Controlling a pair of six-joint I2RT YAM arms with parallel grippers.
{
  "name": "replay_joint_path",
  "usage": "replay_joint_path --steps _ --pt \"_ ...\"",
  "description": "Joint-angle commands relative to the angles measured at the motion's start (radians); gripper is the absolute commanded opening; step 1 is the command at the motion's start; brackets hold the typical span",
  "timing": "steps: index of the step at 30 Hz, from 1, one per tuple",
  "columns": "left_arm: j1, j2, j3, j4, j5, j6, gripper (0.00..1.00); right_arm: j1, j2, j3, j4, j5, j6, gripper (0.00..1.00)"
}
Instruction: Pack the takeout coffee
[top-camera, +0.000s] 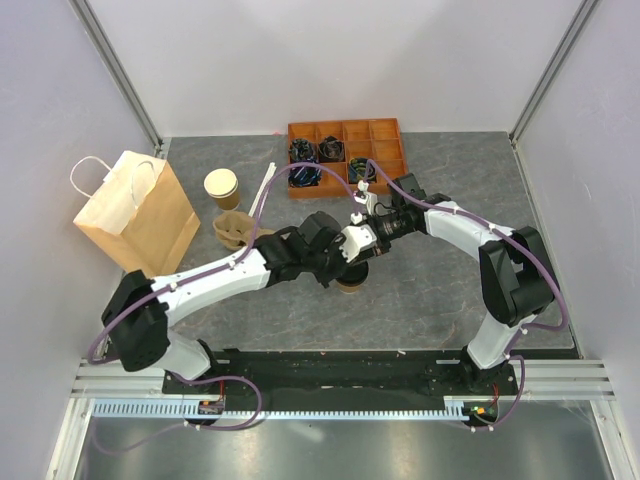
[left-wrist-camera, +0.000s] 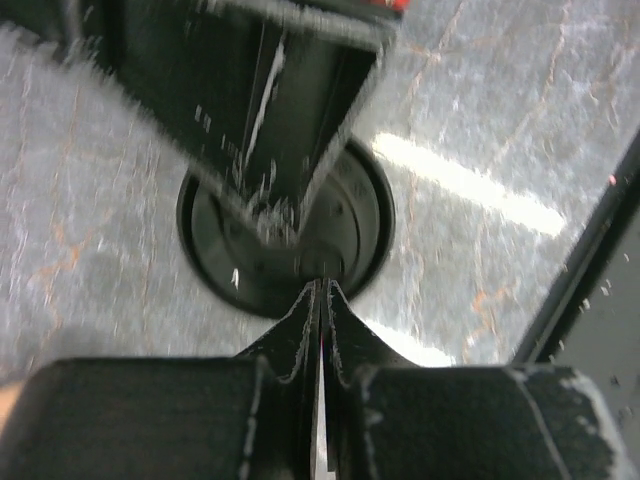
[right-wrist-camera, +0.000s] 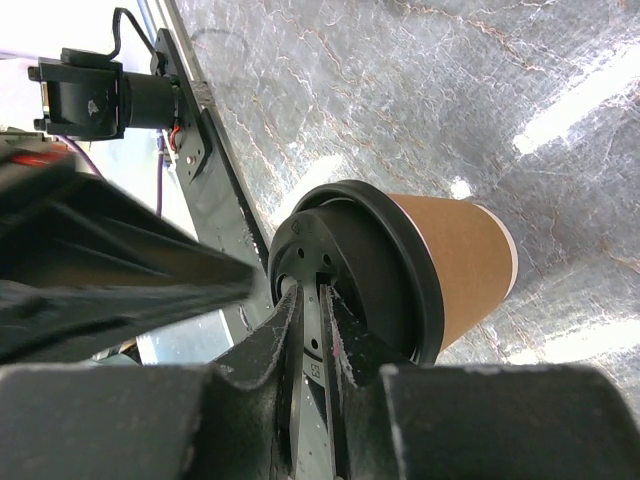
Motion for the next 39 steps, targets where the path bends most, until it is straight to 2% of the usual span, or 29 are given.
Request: replay_joint_path --steps 1,7,11,14,18,22,26,31,35,39 --pt "0.004 -0.092 0.1 -0.121 0.023 0.0 0.06 -0.002 0.036 -0.026 -0.005 0.162 -0.047 0.2" --pt "-0.015 -0.065 0.122 -0.123 0.052 -0.012 0.07 -0.002 0.039 -0.016 -0.005 0.153 -0.042 0.2" --pt "-0.015 -0.003 0.093 -0.066 0.072 -0.017 0.07 0.0 0.045 -0.018 -0.005 0.153 -0.042 0.2" --pt "-0.025 0.037 0.062 -0.036 0.061 0.005 0.07 -0.002 0.053 -0.016 -0.006 0.153 -0.044 0.2" --pt "-0.018 0.103 -0.051 -0.012 0.02 0.039 0.06 0.0 0.064 -0.018 -0.006 0.155 -0.047 0.2" --pt "-0.007 0.065 -0.055 -0.037 0.021 0.039 0.06 -0.002 0.067 -0.013 -0.006 0.156 -0.05 0.2" --pt "0.002 0.012 0.025 -0.087 0.062 0.028 0.09 0.001 0.061 0.005 -0.014 0.124 -0.054 0.22" --pt "0.066 -0.047 0.128 -0.129 0.168 -0.035 0.21 0.009 0.018 0.076 -0.054 0.063 -0.085 0.29" --pt "0.18 -0.075 0.152 -0.134 0.245 -0.109 0.23 0.027 0.004 0.146 -0.12 0.029 -0.139 0.36" --pt "0.208 -0.074 0.139 -0.118 0.245 -0.104 0.24 0.035 -0.008 0.188 -0.149 0.007 -0.147 0.39"
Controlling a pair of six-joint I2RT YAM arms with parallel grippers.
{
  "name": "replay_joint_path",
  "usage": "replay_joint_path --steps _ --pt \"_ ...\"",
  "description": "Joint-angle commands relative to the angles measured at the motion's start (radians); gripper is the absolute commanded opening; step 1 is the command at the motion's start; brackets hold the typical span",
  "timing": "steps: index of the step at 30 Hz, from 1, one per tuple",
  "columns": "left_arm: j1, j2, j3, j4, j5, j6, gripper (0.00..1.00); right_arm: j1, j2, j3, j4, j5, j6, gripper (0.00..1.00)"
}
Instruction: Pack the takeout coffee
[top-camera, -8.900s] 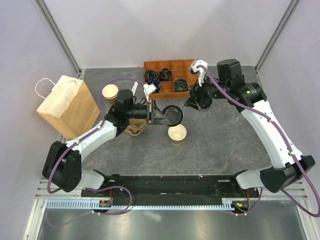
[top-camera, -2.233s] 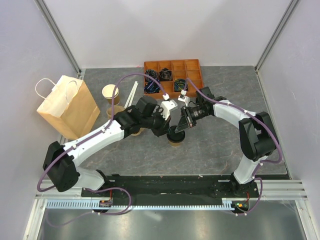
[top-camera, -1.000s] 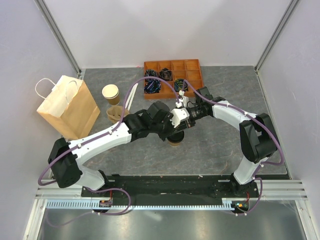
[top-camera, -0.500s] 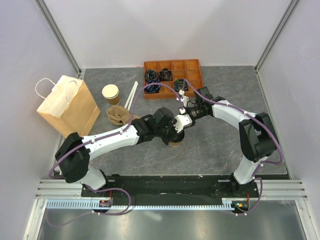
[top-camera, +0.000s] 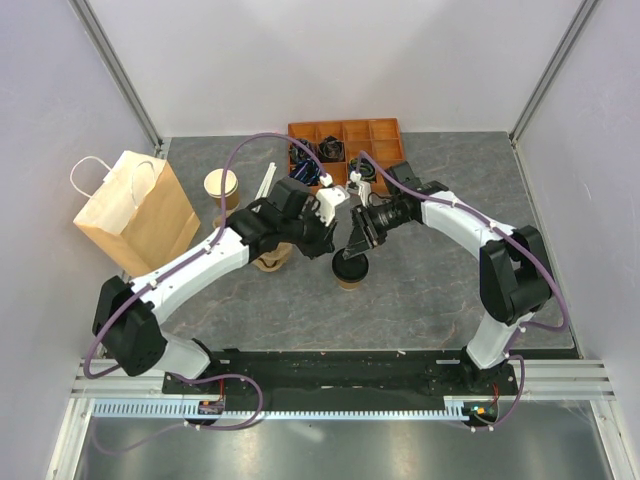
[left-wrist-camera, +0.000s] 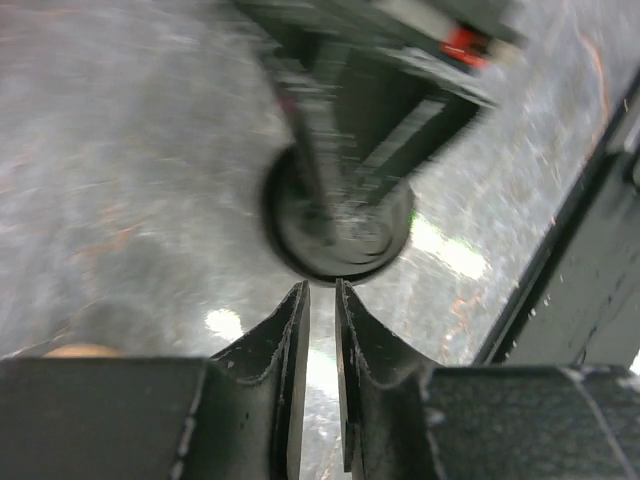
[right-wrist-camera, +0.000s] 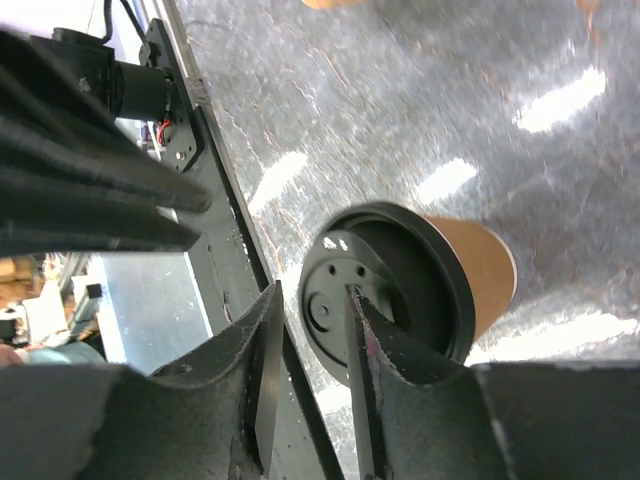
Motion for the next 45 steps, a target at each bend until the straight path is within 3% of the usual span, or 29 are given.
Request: replay_joint_path --steps 1,8,14,37,45 --pt "0.019 -0.021 0.02 0.006 0.055 -0.038 0.24 0.01 -0.027 0.063 -0.045 -0.021 -0.049 0.39" --pt "0.038 0.041 0.04 0.037 0.052 -0.063 0.24 0.01 -0.119 -0.043 -0.056 0.008 0.005 0.39" --pt "0.044 0.104 0.043 0.058 0.07 -0.075 0.24 0.007 -0.119 -0.103 -0.1 0.1 -0.05 0.36" --pt "-0.037 0.061 -0.092 0.094 0.17 -0.132 0.23 -0.026 0.024 0.143 -0.159 0.106 -0.116 0.38" --pt "0.163 0.005 -0.023 0.066 0.146 -0.136 0.28 -0.049 -0.047 0.137 -0.182 0.087 -0.075 0.39"
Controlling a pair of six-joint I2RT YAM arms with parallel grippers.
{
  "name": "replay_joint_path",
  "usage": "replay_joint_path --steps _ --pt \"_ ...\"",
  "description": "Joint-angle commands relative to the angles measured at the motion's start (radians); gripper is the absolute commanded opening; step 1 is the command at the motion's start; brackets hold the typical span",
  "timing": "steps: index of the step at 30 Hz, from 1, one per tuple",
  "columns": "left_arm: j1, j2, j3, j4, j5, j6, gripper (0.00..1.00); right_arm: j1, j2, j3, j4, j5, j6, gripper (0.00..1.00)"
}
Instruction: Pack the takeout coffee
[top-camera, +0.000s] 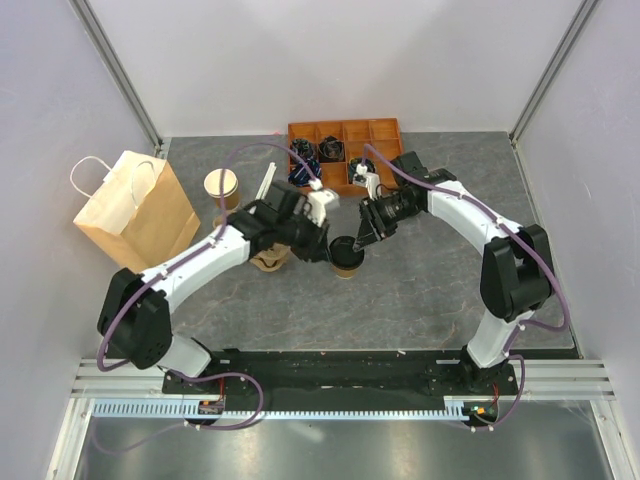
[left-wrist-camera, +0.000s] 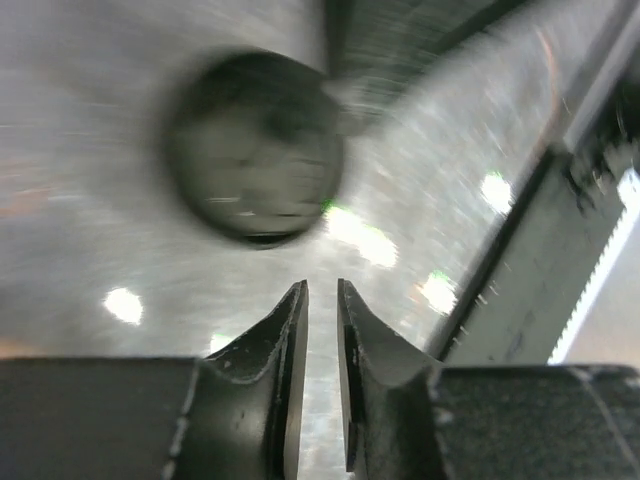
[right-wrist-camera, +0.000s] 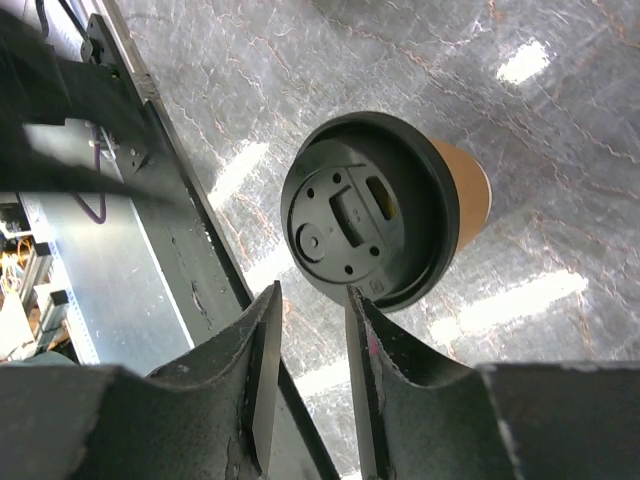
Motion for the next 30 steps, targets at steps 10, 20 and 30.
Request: replay_joint_path --steps 10,20,30 --pt "0.109 0.154 0.155 0.024 -0.142 0.014 0.28 -0.071 -0.131 -0.096 0.027 0.051 0.081 0.37" --pt "0.023 0.164 0.095 0.045 -0.133 0.003 0.25 -0.09 -0.125 -0.082 0.006 0.01 0.082 0.39" --pt "-0.069 0.168 0.044 0.068 -0.105 -0.052 0.24 -0.096 -0.125 -0.068 -0.017 0.003 0.068 0.39"
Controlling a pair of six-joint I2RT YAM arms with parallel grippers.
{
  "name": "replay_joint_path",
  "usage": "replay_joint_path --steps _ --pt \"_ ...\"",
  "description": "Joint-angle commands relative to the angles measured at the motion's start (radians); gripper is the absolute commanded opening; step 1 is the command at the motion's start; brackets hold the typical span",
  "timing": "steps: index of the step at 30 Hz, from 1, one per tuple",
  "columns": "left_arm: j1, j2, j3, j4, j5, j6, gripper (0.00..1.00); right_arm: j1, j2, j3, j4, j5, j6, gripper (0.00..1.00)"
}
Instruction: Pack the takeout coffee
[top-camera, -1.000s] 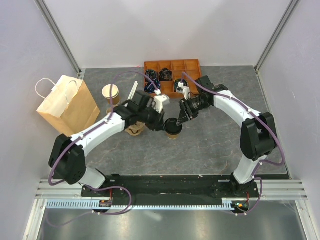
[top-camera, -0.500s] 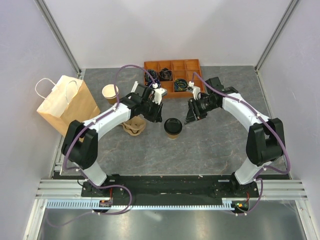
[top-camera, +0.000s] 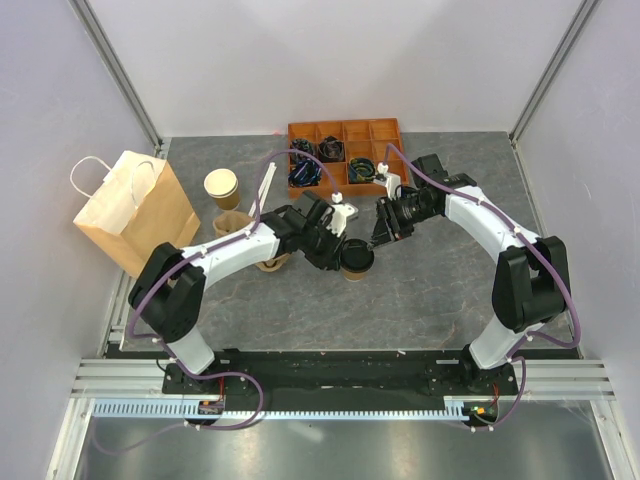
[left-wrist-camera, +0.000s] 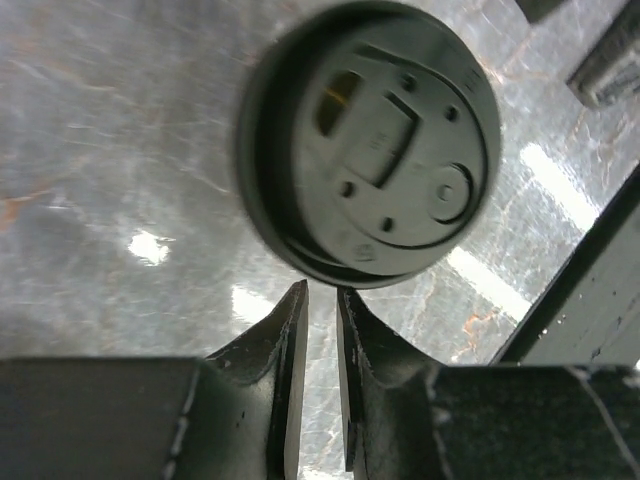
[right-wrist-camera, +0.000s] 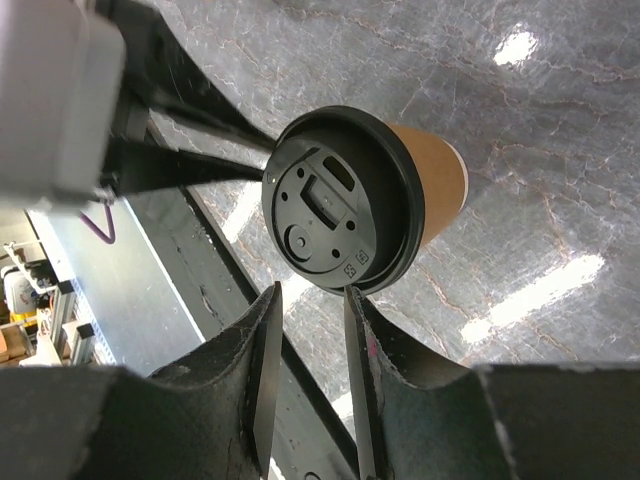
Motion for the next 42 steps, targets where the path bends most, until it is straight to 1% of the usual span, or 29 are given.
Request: replay_joint_path --steps 1,6,9,11,12,14,15,17,21,25,31,34,37,39,42 --pt "-0.024 -0.031 -0.015 0.046 0.031 -0.057 0.24 -0.006 -0.03 0.024 -0.02 -0.026 -0.013 0.39" --pt "-0.041 -0.073 -0.035 0.054 0.094 -0.078 0.25 -0.012 -0.041 0.019 -0.031 -0.044 -0.015 0.39" --pt "-0.029 -0.151 -0.04 0.052 0.116 -0.071 0.26 -0.011 -0.033 0.015 -0.019 -0.082 -0.003 0.39" --pt "-0.006 -0.201 -0.025 0.024 0.116 -0.052 0.27 -0.004 -0.03 0.004 0.01 -0.105 0.028 0.39" --pt "-0.001 -0.209 0.015 -0.002 0.11 -0.02 0.27 0.0 -0.029 0.001 0.024 -0.11 0.04 0.39" --pt "0.0 -0.202 0.066 -0.067 0.058 0.021 0.27 0.02 -0.025 -0.008 0.056 -0.119 0.059 0.38" --pt "0.002 -0.194 0.119 -0.082 0.036 0.052 0.27 0.026 -0.019 -0.008 0.064 -0.119 0.07 0.37" --pt "0.0 -0.16 0.17 -0.115 -0.002 0.072 0.27 0.038 -0.009 -0.01 0.07 -0.112 0.07 0.36" --pt "-0.001 -0.102 0.256 -0.113 -0.039 0.064 0.27 0.042 0.021 -0.045 0.083 -0.072 0.068 0.31" --pt "-0.004 -0.05 0.293 -0.099 -0.059 0.052 0.27 0.04 0.048 -0.082 0.098 -0.04 0.07 0.28" --pt "-0.03 0.007 0.267 -0.07 -0.097 0.046 0.27 0.042 0.076 -0.08 0.1 -0.018 0.07 0.25" --pt "-0.032 0.05 0.207 -0.072 -0.108 0.013 0.26 0.04 0.077 -0.08 0.098 0.003 0.07 0.24" --pt "-0.03 0.097 0.126 -0.073 -0.135 0.011 0.24 0.042 0.077 -0.088 0.098 0.014 0.068 0.24" --pt "-0.024 0.113 0.117 -0.076 -0.14 0.002 0.22 0.042 0.079 -0.091 0.098 0.031 0.068 0.24" --pt "-0.014 0.081 0.135 -0.081 -0.105 -0.014 0.22 0.04 0.082 -0.094 0.096 0.045 0.07 0.24"
